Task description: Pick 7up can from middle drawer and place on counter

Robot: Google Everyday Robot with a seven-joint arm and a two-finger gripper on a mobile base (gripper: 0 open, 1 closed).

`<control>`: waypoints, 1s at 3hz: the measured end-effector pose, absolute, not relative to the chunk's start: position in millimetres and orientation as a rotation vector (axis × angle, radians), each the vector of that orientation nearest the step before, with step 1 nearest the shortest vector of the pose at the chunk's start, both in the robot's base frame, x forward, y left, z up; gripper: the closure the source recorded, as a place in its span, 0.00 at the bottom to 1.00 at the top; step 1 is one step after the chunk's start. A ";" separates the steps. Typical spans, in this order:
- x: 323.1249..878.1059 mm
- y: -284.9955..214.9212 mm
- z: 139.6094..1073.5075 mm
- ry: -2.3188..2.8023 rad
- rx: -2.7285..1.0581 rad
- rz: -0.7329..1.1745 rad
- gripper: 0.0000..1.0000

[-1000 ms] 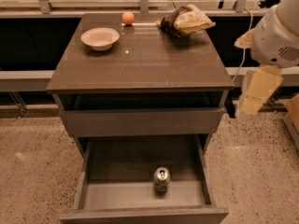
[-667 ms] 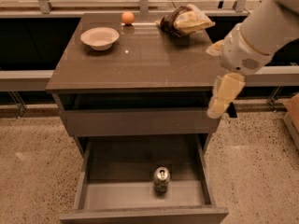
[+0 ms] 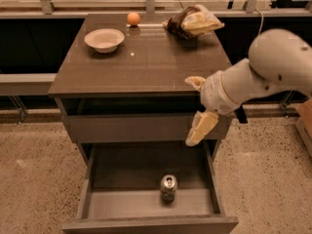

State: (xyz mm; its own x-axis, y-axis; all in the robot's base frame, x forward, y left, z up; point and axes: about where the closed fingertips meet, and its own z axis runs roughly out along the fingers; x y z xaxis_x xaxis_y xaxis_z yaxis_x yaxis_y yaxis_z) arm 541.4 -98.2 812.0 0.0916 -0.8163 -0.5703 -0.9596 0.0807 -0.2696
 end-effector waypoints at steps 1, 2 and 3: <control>533.9 -84.6 758.9 1.633 -1.692 0.403 0.00; 521.9 -77.8 717.6 1.563 -1.625 0.505 0.00; 514.0 -69.3 671.8 1.571 -1.599 0.595 0.00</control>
Offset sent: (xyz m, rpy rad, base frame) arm -0.0347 0.0219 -0.1440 0.4086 -0.0197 0.0779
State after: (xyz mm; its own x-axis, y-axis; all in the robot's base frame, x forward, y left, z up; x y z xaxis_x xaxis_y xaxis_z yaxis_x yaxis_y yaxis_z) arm 514.0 -69.3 671.8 0.1183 -0.5964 -0.7939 -0.9728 0.0907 -0.2131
